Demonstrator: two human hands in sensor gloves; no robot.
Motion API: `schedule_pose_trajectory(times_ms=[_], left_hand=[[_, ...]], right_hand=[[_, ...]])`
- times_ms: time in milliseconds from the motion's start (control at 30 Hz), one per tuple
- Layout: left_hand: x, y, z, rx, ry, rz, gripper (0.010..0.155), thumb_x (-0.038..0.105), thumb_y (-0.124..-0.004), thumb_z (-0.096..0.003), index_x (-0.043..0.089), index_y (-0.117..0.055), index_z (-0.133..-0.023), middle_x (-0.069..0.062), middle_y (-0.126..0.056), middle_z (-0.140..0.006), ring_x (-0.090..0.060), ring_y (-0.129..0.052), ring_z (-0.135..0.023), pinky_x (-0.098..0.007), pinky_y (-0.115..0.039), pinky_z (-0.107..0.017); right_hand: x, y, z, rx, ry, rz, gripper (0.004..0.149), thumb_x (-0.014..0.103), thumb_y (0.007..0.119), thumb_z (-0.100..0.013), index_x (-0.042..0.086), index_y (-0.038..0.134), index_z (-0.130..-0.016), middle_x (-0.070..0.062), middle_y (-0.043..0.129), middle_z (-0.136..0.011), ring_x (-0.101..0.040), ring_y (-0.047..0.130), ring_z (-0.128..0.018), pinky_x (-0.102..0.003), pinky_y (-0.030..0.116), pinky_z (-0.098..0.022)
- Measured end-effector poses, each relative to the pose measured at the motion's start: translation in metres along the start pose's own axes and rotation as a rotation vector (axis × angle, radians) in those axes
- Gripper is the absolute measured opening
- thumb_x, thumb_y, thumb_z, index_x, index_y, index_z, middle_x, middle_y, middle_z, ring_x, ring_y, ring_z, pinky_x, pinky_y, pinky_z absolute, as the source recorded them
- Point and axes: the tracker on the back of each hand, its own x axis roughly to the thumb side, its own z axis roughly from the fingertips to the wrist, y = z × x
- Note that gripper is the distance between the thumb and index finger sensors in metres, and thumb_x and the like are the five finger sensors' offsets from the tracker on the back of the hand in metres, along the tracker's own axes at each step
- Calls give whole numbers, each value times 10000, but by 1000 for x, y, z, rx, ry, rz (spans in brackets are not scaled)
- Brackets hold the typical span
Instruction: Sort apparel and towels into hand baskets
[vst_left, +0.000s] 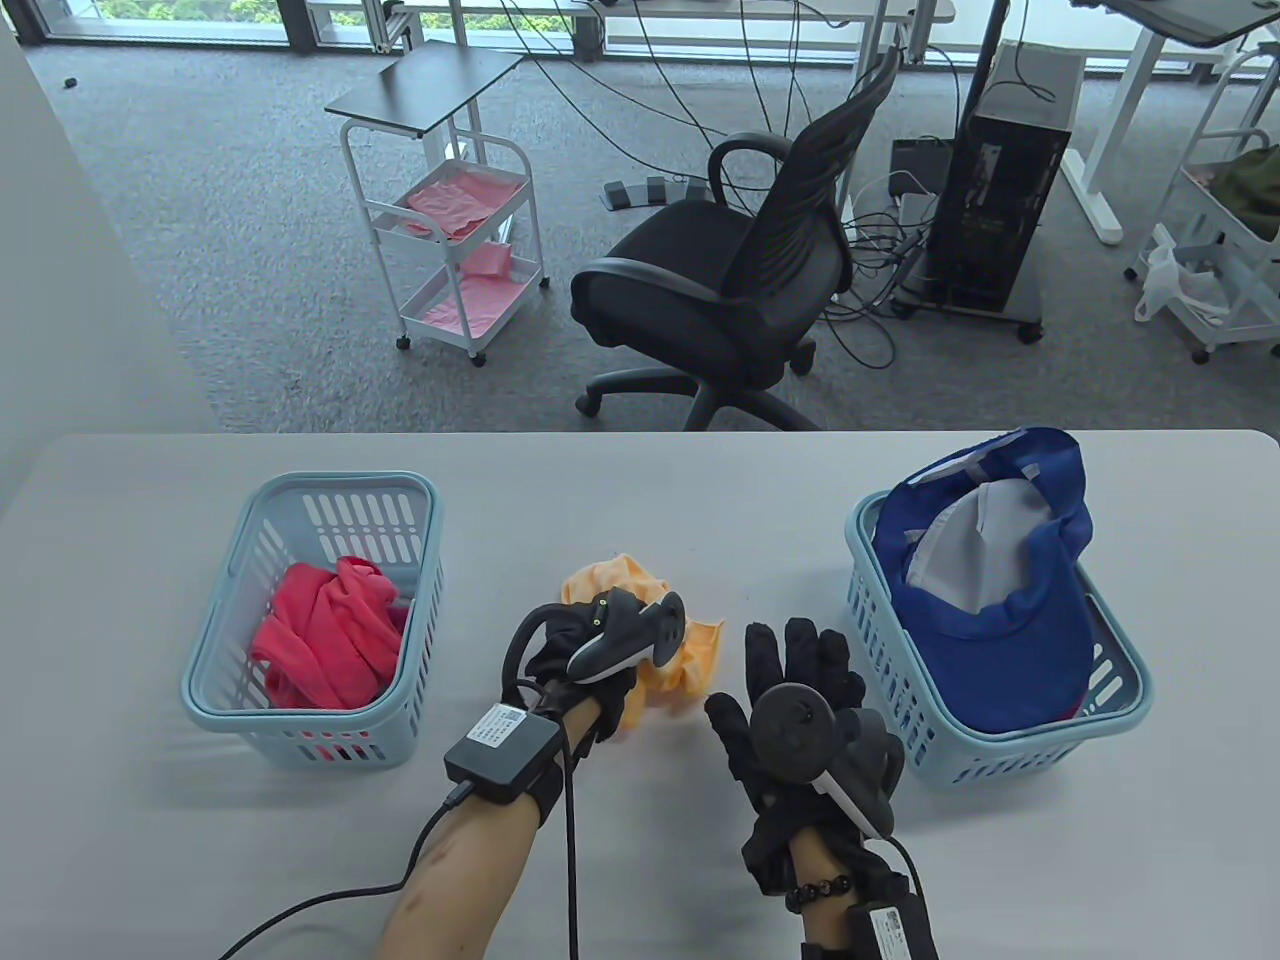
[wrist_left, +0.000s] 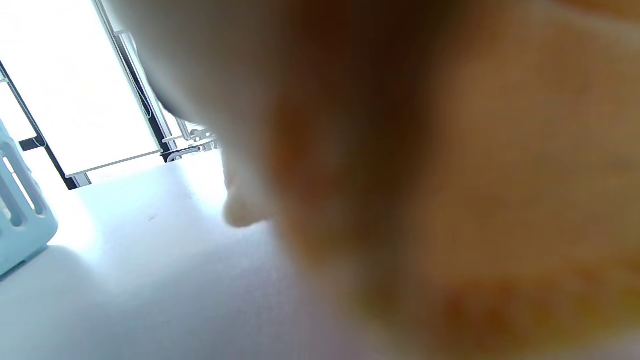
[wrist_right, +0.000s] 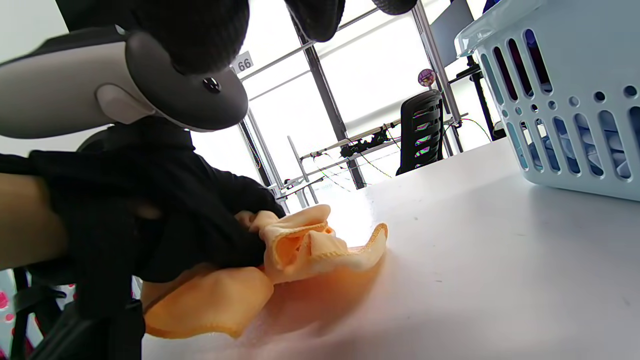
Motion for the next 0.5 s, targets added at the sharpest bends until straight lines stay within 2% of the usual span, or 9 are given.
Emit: schedule_pose_trajectory(times_ms=[500], left_hand=[[-53,87,49,142,44,148,506,396,-802,-538,332,-641,-1014,-38,-803,-1030,-286,-1032,-769,-463,-877,-617]], right_hand=[[4,2,-1,12,-20,22,751,448,731,-542,66,432,-1114,-318,255,-1126,-618,232,-984,-765,322,-681]])
